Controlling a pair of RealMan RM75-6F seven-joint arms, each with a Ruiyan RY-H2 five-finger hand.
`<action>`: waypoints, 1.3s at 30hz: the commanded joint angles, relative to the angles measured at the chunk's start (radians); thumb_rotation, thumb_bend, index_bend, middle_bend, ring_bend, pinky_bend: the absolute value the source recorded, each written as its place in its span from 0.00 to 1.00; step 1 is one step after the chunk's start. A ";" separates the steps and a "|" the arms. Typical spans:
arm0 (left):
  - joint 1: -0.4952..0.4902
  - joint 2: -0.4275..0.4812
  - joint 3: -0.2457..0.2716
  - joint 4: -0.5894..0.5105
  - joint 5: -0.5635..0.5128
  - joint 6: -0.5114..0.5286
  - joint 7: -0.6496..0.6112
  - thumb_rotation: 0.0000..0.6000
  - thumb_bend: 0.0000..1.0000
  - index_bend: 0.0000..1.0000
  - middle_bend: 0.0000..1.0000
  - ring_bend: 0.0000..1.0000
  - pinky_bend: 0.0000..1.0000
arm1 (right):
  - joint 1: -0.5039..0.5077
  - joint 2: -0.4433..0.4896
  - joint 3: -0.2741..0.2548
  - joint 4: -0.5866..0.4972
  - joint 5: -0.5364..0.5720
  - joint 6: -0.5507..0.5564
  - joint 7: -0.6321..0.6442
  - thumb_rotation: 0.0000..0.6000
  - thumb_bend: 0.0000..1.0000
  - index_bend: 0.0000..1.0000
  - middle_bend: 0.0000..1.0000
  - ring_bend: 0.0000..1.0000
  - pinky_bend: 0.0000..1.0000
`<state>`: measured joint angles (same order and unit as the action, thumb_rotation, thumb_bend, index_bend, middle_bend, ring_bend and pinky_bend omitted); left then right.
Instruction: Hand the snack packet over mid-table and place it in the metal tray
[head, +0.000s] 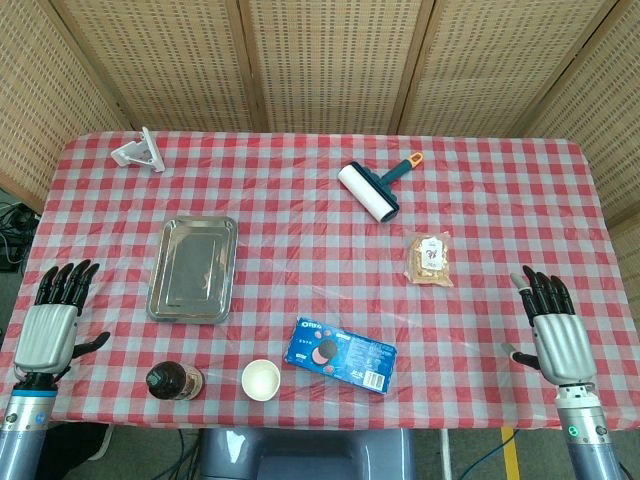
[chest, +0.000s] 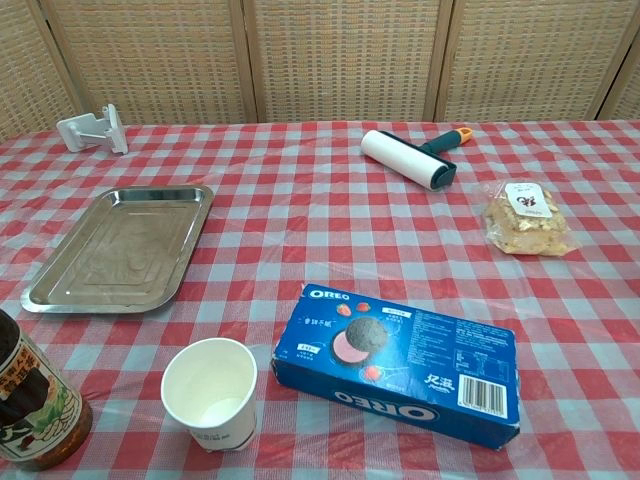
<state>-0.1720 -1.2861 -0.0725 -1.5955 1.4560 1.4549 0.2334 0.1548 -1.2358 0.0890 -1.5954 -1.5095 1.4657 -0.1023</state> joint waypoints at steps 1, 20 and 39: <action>0.000 0.000 0.001 0.000 -0.001 -0.001 0.002 1.00 0.00 0.00 0.00 0.00 0.00 | 0.000 0.000 0.000 0.001 0.000 0.000 0.001 1.00 0.08 0.00 0.00 0.00 0.00; 0.004 0.012 0.005 -0.018 0.011 0.007 -0.004 1.00 0.00 0.00 0.00 0.00 0.00 | 0.010 -0.004 0.010 0.009 -0.014 0.007 0.020 1.00 0.08 0.00 0.00 0.00 0.00; -0.002 0.028 -0.011 -0.013 -0.016 -0.010 -0.047 1.00 0.01 0.00 0.00 0.00 0.00 | 0.326 0.029 0.202 -0.072 0.340 -0.432 -0.171 1.00 0.08 0.00 0.00 0.00 0.00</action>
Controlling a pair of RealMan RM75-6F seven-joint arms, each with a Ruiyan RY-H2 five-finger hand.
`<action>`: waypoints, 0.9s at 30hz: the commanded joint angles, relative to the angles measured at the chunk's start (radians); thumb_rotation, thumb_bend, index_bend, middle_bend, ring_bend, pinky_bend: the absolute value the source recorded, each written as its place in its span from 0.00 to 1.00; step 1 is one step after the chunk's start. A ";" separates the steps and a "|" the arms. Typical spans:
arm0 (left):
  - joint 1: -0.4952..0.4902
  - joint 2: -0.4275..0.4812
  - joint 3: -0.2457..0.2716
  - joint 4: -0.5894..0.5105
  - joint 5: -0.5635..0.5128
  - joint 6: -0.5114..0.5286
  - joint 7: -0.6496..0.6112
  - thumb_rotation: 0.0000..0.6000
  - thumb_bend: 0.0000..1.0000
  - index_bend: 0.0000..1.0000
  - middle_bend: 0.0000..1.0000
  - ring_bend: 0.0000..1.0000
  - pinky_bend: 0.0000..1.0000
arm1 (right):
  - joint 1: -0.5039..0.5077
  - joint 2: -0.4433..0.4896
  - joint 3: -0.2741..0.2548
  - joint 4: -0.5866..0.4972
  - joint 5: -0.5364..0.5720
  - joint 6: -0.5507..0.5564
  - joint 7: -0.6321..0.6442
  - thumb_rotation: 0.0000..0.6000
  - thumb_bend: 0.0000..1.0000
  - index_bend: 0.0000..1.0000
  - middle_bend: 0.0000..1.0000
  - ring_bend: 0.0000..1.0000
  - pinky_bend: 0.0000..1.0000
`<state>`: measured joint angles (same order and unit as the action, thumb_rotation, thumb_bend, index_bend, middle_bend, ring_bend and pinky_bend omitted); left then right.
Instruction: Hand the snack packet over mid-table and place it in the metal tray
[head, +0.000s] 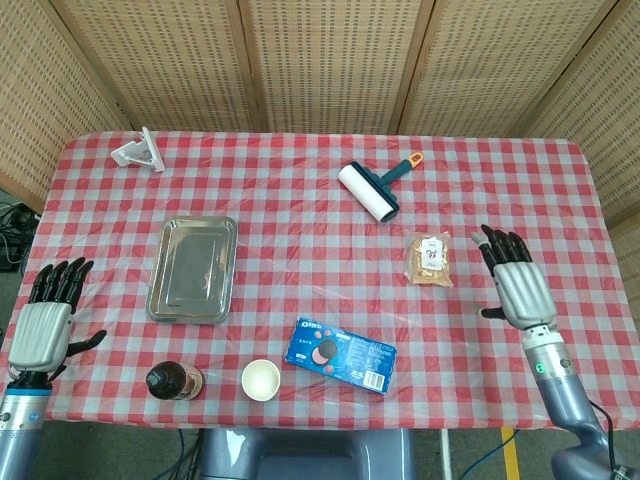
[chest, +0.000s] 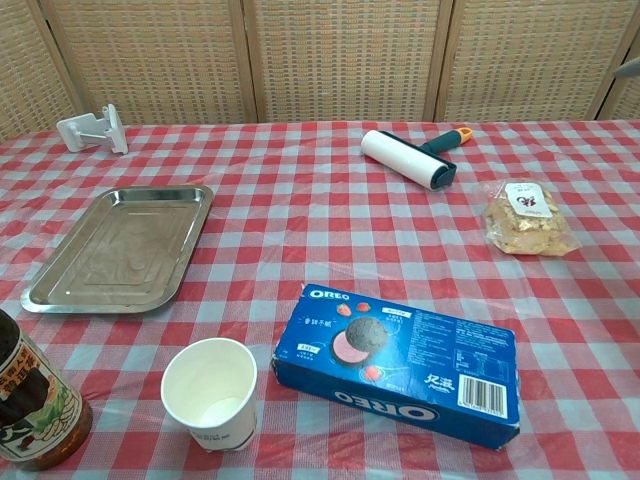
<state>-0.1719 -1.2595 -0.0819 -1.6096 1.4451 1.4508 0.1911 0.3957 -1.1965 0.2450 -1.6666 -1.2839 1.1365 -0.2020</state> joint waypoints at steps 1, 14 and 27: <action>-0.003 0.002 -0.003 0.003 -0.010 -0.011 -0.007 1.00 0.01 0.00 0.00 0.00 0.00 | 0.103 -0.018 0.052 0.006 0.142 -0.122 -0.086 1.00 0.08 0.00 0.00 0.00 0.00; -0.019 0.006 -0.015 0.024 -0.046 -0.054 -0.053 1.00 0.01 0.00 0.00 0.00 0.00 | 0.286 -0.134 0.070 0.156 0.439 -0.284 -0.227 1.00 0.08 0.00 0.00 0.00 0.00; -0.018 0.020 -0.016 0.021 -0.041 -0.048 -0.080 1.00 0.01 0.00 0.00 0.00 0.00 | 0.381 -0.227 0.013 0.263 0.640 -0.308 -0.318 1.00 0.08 0.00 0.00 0.00 0.00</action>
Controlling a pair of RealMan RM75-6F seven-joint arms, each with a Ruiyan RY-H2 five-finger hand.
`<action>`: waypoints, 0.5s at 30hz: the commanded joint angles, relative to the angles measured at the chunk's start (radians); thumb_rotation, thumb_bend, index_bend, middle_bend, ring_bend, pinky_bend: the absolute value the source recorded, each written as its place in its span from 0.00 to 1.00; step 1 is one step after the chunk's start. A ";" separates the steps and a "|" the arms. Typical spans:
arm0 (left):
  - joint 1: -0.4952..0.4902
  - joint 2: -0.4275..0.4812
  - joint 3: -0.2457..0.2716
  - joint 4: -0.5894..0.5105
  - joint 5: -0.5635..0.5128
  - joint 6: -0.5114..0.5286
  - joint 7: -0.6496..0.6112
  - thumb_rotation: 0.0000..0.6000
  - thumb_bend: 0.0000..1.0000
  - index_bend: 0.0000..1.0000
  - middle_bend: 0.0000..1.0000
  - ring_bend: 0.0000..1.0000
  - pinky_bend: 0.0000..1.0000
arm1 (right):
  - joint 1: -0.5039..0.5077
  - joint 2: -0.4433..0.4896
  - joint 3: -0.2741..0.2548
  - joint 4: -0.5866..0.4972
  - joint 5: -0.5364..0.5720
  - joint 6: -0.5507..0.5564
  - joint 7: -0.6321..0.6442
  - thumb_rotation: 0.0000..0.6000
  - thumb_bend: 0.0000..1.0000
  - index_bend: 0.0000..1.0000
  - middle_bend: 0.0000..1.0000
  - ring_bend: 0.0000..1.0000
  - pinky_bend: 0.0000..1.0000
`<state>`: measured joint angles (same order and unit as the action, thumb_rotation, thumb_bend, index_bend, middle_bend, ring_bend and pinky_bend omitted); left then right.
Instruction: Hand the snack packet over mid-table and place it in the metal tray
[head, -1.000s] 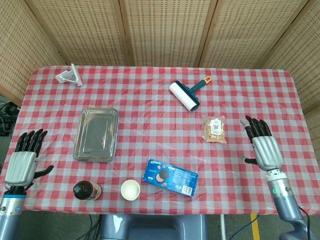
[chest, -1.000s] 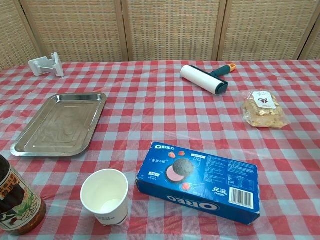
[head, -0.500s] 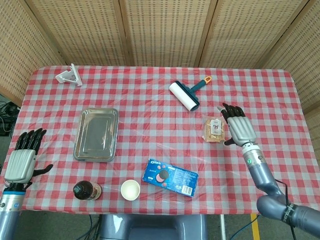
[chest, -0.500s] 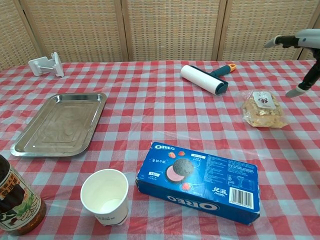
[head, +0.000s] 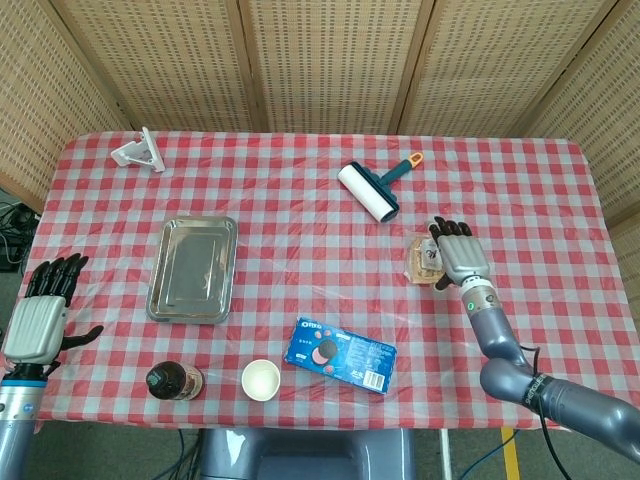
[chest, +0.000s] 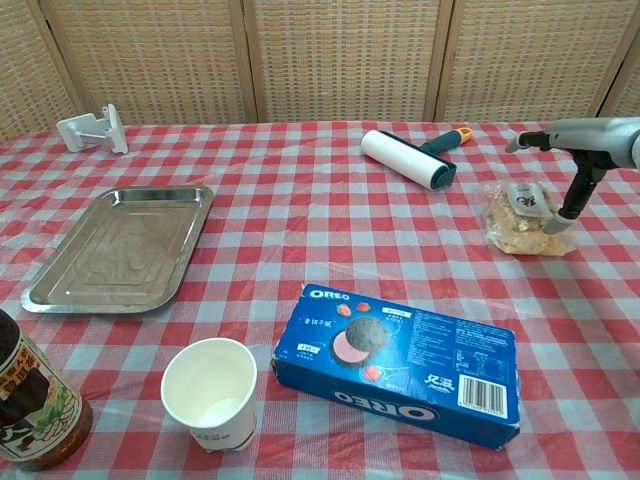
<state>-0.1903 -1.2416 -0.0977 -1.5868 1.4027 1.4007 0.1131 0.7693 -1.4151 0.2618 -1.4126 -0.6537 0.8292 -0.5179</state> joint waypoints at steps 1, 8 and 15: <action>0.001 0.003 0.000 -0.003 0.003 0.003 -0.004 1.00 0.01 0.00 0.00 0.00 0.00 | 0.012 -0.012 -0.006 0.016 0.016 -0.001 -0.001 1.00 0.08 0.00 0.00 0.00 0.00; 0.003 0.010 0.002 -0.009 0.005 0.005 -0.019 1.00 0.01 0.00 0.00 0.00 0.00 | 0.044 -0.039 -0.023 0.067 0.056 -0.023 -0.008 1.00 0.08 0.00 0.00 0.00 0.00; 0.003 0.015 0.003 -0.013 0.007 0.005 -0.028 1.00 0.01 0.00 0.00 0.00 0.00 | 0.063 -0.074 -0.041 0.137 0.082 -0.052 0.007 1.00 0.08 0.00 0.00 0.00 0.00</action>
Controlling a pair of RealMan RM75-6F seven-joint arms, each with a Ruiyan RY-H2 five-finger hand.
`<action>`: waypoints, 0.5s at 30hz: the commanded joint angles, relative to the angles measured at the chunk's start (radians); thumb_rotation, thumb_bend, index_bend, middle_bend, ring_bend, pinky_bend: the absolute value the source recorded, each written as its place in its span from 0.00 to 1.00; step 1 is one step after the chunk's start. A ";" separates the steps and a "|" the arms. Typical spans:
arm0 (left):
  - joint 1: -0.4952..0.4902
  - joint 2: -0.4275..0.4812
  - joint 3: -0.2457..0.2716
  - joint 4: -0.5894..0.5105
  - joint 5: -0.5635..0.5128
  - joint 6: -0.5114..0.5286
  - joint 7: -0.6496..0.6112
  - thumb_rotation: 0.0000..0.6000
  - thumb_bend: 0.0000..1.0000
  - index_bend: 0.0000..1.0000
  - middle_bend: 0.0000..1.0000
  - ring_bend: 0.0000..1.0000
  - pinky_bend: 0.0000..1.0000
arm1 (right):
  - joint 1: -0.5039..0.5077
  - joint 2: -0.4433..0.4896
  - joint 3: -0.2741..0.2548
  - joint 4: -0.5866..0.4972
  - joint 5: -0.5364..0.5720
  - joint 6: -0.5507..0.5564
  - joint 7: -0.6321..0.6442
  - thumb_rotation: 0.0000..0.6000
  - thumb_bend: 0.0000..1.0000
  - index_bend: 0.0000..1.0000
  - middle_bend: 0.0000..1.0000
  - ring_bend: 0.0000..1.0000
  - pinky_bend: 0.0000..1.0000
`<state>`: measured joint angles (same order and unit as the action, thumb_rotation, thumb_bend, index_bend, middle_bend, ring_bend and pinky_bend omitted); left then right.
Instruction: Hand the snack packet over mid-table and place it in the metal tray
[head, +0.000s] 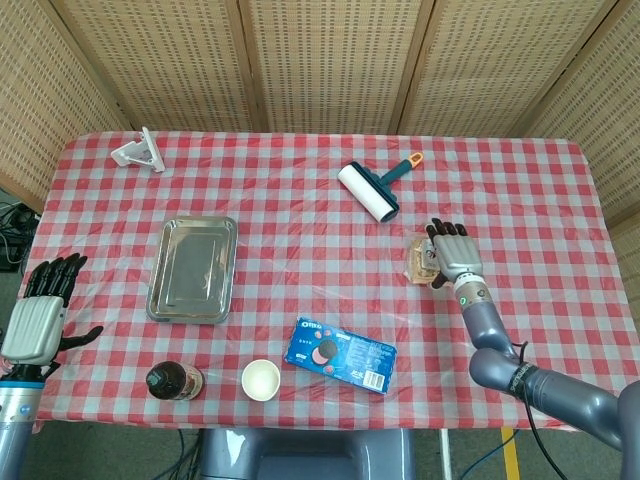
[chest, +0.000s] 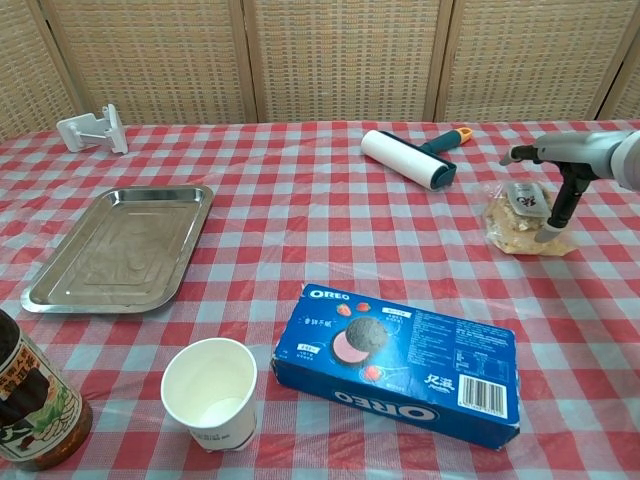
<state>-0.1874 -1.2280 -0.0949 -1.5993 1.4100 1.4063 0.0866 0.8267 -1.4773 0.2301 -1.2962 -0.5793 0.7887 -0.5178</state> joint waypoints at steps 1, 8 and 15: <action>0.000 0.002 0.000 -0.001 -0.002 -0.001 -0.002 1.00 0.01 0.00 0.00 0.00 0.00 | 0.006 -0.016 -0.014 0.029 0.011 -0.014 0.008 1.00 0.08 0.00 0.00 0.00 0.00; -0.002 0.003 -0.001 -0.003 -0.007 -0.007 -0.009 1.00 0.01 0.00 0.00 0.00 0.00 | 0.007 -0.033 -0.034 0.058 0.017 -0.029 0.015 1.00 0.08 0.00 0.00 0.00 0.00; -0.001 0.007 -0.002 -0.006 -0.009 -0.006 -0.013 1.00 0.01 0.00 0.00 0.00 0.00 | 0.005 -0.065 -0.037 0.090 -0.019 -0.004 0.047 1.00 0.08 0.10 0.02 0.00 0.02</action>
<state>-0.1884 -1.2211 -0.0963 -1.6049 1.4017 1.4002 0.0737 0.8348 -1.5323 0.1919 -1.2153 -0.5819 0.7688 -0.4833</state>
